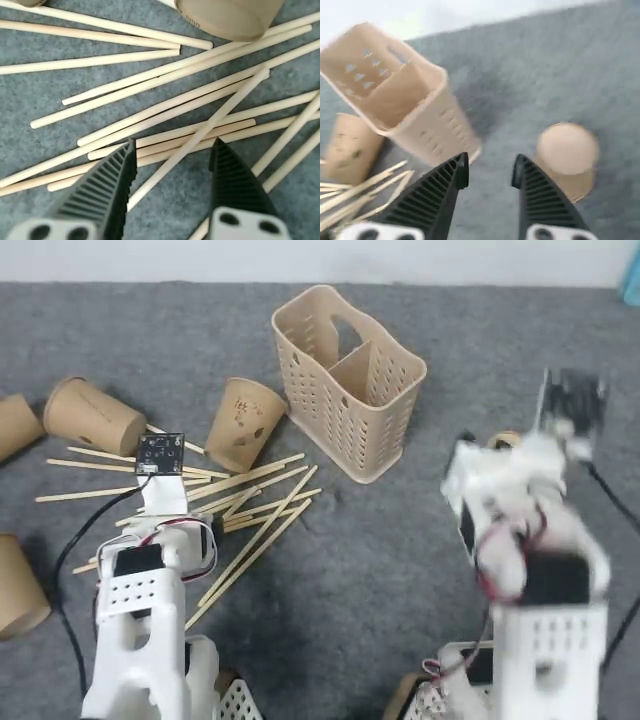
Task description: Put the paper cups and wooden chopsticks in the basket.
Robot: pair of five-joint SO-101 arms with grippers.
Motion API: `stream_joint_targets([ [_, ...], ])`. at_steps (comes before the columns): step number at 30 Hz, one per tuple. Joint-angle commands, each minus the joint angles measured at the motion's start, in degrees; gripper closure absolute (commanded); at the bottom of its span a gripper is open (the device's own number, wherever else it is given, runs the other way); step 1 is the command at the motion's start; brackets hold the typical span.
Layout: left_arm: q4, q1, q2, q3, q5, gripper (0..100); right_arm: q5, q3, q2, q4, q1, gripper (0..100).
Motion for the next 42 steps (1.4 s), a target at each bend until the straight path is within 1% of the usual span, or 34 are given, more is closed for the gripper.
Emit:
stream_joint_targets([
  [1,-1.58,-0.26,0.0,-1.71,0.53,77,-7.65,-21.8,16.84,8.57,-4.79,78.6],
  [3,-1.58,-0.26,0.0,-1.71,0.44,77,-10.29,-30.59,24.31,12.53,-7.34,77.0],
  [6,-1.58,-0.26,0.09,-1.71,0.44,77,-11.34,-41.49,34.86,16.84,-9.89,75.7],
  [12,-1.67,-0.26,0.18,-1.71,0.44,77,-11.52,-57.58,51.56,17.89,-10.68,75.8],
  [15,-1.67,-0.26,0.18,-1.71,0.44,77,-11.52,-62.24,57.8,18.07,-10.33,75.9],
  [20,-1.85,-0.26,0.18,-1.71,0.44,77,-11.52,-64.0,64.84,18.59,-9.63,76.4],
  [22,-1.93,-0.18,0.18,-1.71,0.44,77,-11.34,-64.18,66.07,19.56,-9.45,80.6],
  [24,-1.93,-0.18,0.18,-1.71,0.44,77,-11.16,-64.18,66.15,19.47,-8.92,90.1],
  [26,-1.93,-0.09,0.18,-1.71,0.44,77,-10.81,-64.62,66.15,18.24,-6.55,99.7],
  [28,-1.93,0.0,0.26,-1.71,0.44,77,-8.44,-66.11,66.59,17.19,-4.44,97.3],
  [33,-1.93,0.0,0.26,-1.71,0.44,77,-0.53,-67.78,66.77,12.35,-0.22,99.1],
  [35,-1.93,0.0,0.26,-1.71,0.44,77,2.55,-67.78,66.86,9.71,0.48,99.2],
  [37,-1.93,0.0,0.26,-1.71,0.44,77,3.69,-67.78,67.38,7.25,0.66,99.2],
  [39,-1.93,0.0,0.35,-1.71,0.44,77,6.42,-67.87,69.23,5.23,0.66,98.8],
  [41,-1.93,0.0,0.35,-1.71,0.44,77,8.18,-68.92,71.25,5.58,0.48,98.3],
  [42,-1.85,0.0,0.35,-1.71,0.44,77,8.35,-69.36,72.22,6.29,0.31,96.2],
])
